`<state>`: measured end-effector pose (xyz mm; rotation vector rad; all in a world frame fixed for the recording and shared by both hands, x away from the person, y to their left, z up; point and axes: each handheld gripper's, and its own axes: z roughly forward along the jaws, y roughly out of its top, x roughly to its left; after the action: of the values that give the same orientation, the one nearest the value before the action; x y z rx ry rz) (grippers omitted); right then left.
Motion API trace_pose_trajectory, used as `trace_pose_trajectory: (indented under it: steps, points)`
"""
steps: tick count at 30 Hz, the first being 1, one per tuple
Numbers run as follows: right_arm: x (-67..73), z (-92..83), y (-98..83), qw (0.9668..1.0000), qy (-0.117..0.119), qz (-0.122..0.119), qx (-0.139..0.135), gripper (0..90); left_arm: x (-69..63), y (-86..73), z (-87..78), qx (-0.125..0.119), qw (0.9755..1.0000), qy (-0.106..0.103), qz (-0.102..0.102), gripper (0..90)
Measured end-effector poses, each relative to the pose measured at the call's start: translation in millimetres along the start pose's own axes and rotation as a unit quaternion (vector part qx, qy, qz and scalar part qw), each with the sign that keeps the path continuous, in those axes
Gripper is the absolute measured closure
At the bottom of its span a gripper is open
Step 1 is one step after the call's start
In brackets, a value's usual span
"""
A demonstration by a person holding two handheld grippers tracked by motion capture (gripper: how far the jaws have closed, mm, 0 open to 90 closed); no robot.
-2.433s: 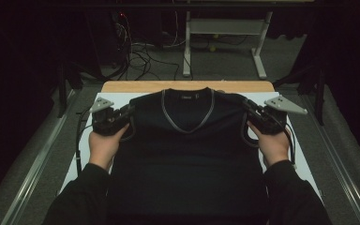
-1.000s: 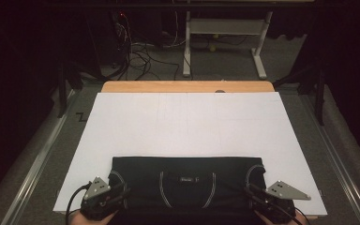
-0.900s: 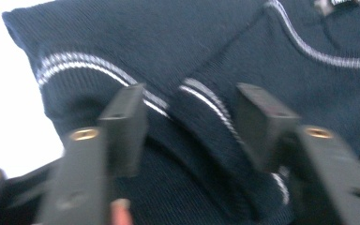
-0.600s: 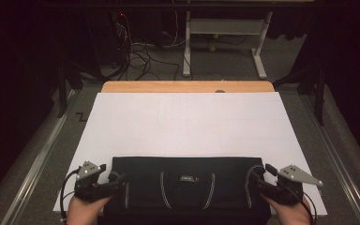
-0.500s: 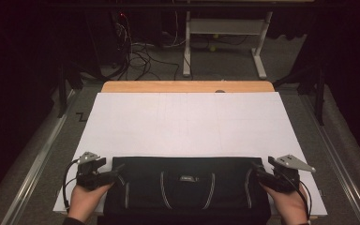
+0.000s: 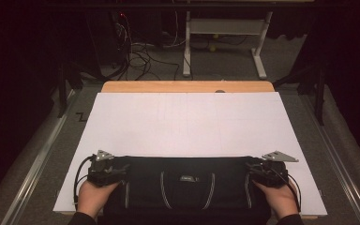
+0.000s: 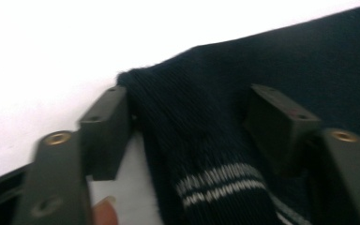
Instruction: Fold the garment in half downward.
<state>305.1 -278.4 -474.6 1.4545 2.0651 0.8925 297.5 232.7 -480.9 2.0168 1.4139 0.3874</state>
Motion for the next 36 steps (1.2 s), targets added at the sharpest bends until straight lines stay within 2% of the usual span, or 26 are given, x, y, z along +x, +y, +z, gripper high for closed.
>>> trace_pose_trajectory:
  steps: [2, 4, 8, 11, 15, 19, 23, 27, 32, 35, 36]
  points:
    - [1.4, 0.5, 0.6, 1.0000, 0.002, -0.001, -0.001, 51.3, -0.8, 2.2, 1.1, 0.001, 1.0000, -0.002, 0.000, 41.0]
    - [2.9, 0.8, 1.4, 1.0000, 0.007, -0.004, 0.000, 57.9, -0.7, 2.4, 1.5, -0.003, 0.9999, -0.010, -0.011, 46.3]
    - [7.0, 1.0, 0.7, 0.9997, 0.021, -0.009, -0.003, 72.3, -4.7, -1.9, 0.5, -0.013, 0.9995, -0.028, -0.001, 62.1]
    - [7.8, 0.5, -1.1, 0.9995, 0.026, -0.014, -0.009, 76.0, -3.2, -4.4, 0.1, -0.020, 0.9988, -0.046, -0.002, 68.5]
    - [6.5, -1.0, -2.8, 0.9992, 0.030, -0.018, -0.018, 77.8, 1.2, -8.6, -1.3, -0.036, 0.9973, -0.063, -0.014, 71.5]
    - [7.6, -6.3, -5.0, 0.9986, 0.025, -0.029, -0.035, 78.3, 0.7, -9.6, -10.2, -0.063, 0.9958, -0.067, -0.004, 72.6]
    - [7.2, -15.7, -4.8, 0.9972, 0.026, -0.023, -0.065, 78.6, -0.2, -11.1, -19.8, -0.096, 0.9928, -0.072, 0.005, 73.1]
    - [7.7, -22.8, -5.5, 0.9949, 0.031, -0.022, -0.093, 78.7, -4.3, -11.7, -27.5, -0.121, 0.9904, -0.065, 0.016, 73.4]
    - [8.3, -27.3, -3.9, 0.9931, 0.027, -0.023, -0.112, 79.1, -6.3, -10.8, -32.5, -0.144, 0.9873, -0.066, 0.012, 73.9]
    - [8.0, -29.3, -1.3, 0.9920, 0.025, -0.023, -0.122, 79.4, -7.5, -7.5, -35.8, -0.155, 0.9858, -0.061, 0.017, 74.0]
    - [7.8, -30.1, 0.3, 0.9915, 0.027, -0.025, -0.125, 79.4, -7.7, -6.0, -35.9, -0.155, 0.9860, -0.058, 0.019, 74.0]
